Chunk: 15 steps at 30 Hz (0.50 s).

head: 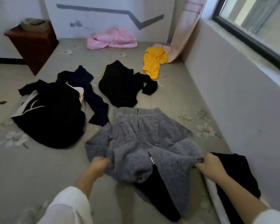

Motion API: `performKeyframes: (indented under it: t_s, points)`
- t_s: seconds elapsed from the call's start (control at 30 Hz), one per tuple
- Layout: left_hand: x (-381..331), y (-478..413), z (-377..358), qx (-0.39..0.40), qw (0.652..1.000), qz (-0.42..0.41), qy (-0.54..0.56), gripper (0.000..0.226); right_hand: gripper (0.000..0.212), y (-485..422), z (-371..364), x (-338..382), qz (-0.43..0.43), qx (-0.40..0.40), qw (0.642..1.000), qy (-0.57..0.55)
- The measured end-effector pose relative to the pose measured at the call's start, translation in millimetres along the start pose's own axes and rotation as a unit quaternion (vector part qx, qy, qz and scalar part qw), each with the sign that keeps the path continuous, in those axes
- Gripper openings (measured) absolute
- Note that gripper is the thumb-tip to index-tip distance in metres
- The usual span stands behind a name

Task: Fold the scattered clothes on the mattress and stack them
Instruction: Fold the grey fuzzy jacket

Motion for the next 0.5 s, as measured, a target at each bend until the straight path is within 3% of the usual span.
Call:
performKeyframes:
  t_s: [0.03,0.1,0.2,0.27,0.33,0.5]
  points:
    - [23.2,-4.9,-12.6,0.023,0.999,0.046,0.003,0.013,0.021,2.8,-13.1,-6.1,-0.015,0.017,1.000,0.006]
    - [61.9,-20.1,-33.1,0.058,0.992,0.106,0.019,0.021,0.016,8.5,-28.2,-11.5,-0.041,0.011,0.999,0.011]
    - [88.6,-41.9,-53.9,0.054,0.988,0.129,0.063,0.027,0.023,8.5,-31.4,-10.1,-0.058,-0.040,0.997,-0.021]
    - [94.8,-52.3,-73.1,0.064,0.983,0.142,0.096,0.022,0.013,4.9,-28.1,-6.8,-0.054,-0.071,0.996,-0.013]
    - [98.5,-58.4,-100.6,0.107,0.972,0.165,0.128,0.018,0.017,2.6,-28.5,-2.9,-0.049,-0.090,0.995,-0.013]
    - [102.8,-70.9,-169.3,0.190,0.927,0.220,0.235,0.032,0.017,5.8,-37.8,-3.0,-0.055,-0.112,0.991,-0.045]
Point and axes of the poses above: each hand's wrist, its own y-axis away from the middle knuckle, its own z-axis out of the back of the hand, x = y × z, the point moved 3 cm from there along -y, towards the middle knuckle, and after that the axes turned 12 degrees about -y, right-handed, at the moved point
